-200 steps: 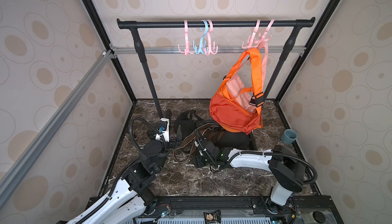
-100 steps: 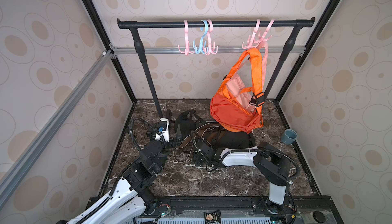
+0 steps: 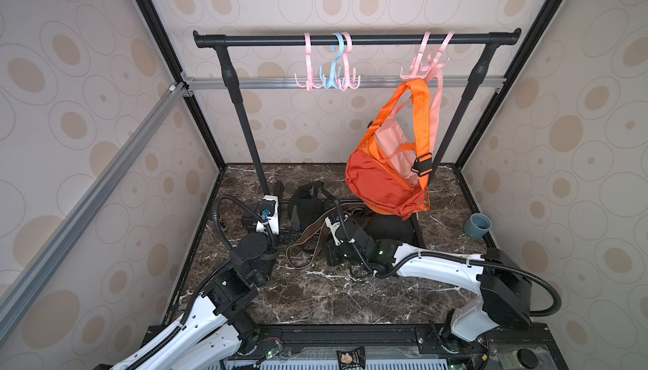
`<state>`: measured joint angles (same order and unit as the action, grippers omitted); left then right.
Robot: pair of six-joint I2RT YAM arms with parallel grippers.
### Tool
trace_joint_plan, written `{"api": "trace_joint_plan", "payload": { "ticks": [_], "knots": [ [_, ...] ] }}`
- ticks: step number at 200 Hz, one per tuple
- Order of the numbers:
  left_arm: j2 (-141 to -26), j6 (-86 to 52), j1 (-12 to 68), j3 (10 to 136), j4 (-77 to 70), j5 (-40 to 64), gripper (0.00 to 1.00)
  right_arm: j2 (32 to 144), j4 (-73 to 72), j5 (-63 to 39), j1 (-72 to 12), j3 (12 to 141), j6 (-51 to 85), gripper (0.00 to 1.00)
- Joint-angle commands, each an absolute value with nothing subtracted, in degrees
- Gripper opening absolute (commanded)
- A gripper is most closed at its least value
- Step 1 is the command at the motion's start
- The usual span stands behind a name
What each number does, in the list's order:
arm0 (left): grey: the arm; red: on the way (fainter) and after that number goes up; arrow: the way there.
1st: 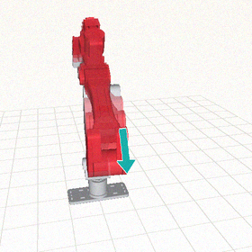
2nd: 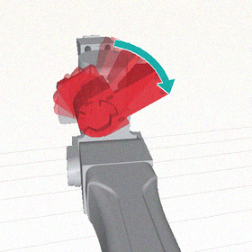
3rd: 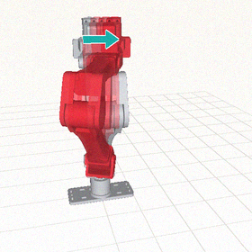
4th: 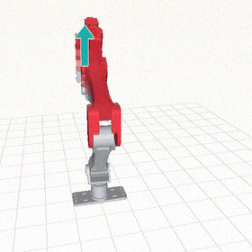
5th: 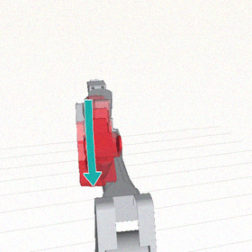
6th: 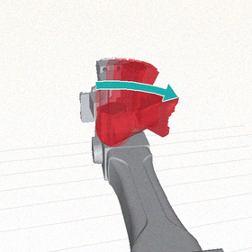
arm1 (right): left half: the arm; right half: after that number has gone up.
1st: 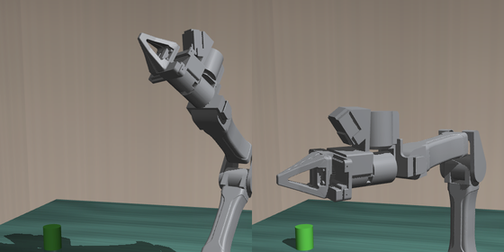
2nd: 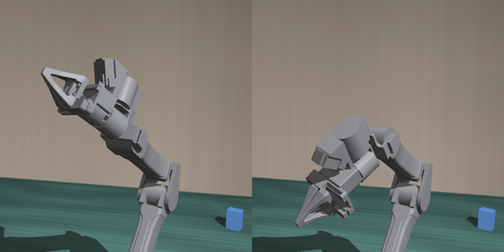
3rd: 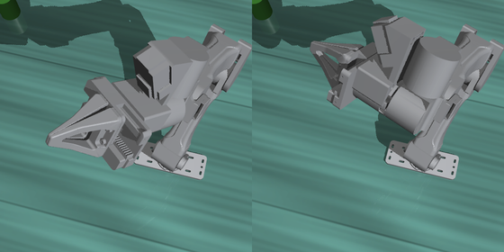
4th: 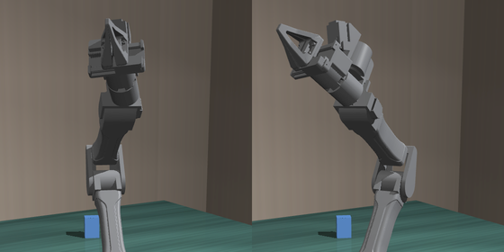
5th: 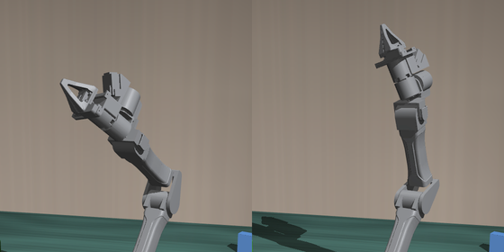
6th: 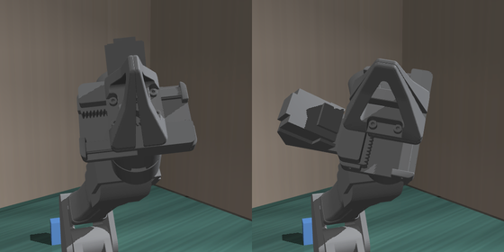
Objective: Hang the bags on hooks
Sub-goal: Pick up the bag from the bag.
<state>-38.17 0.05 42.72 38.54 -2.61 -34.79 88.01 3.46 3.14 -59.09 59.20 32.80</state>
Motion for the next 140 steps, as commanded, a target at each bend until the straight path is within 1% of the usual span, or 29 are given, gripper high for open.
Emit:
{"api": "trace_joint_plan", "payload": {
  "ticks": [1, 32, 62, 102, 140],
  "knots": [
    [-37.4, 1.2, 42.3, 38.7, -4.2, -32.7, 1.00, 83.0, 8.5, 0.5, -59.3, 63.8, 29.2, 0.00],
    [-34.3, 2.1, 42.2, 37.3, -6.7, -25.9, 1.00, 76.6, 15.3, -0.2, -59.4, 73.2, 23.6, 0.00],
    [-31.3, 2.9, 42.3, 36.3, -8.3, -17.2, 1.00, 74.7, 20.6, -2.4, -59.5, 84.4, 19.8, 0.00],
    [-30.0, 2.5, 42.3, 37.0, -10.2, 0.9, 1.00, 76.4, 25.9, -5.1, -59.6, 98.0, 16.3, 0.00],
    [-34.7, -2.1, 42.2, 41.2, -11.6, 17.7, 1.00, 77.6, 28.0, -7.5, -59.7, 107.3, 16.4, 0.00]
  ]
}}
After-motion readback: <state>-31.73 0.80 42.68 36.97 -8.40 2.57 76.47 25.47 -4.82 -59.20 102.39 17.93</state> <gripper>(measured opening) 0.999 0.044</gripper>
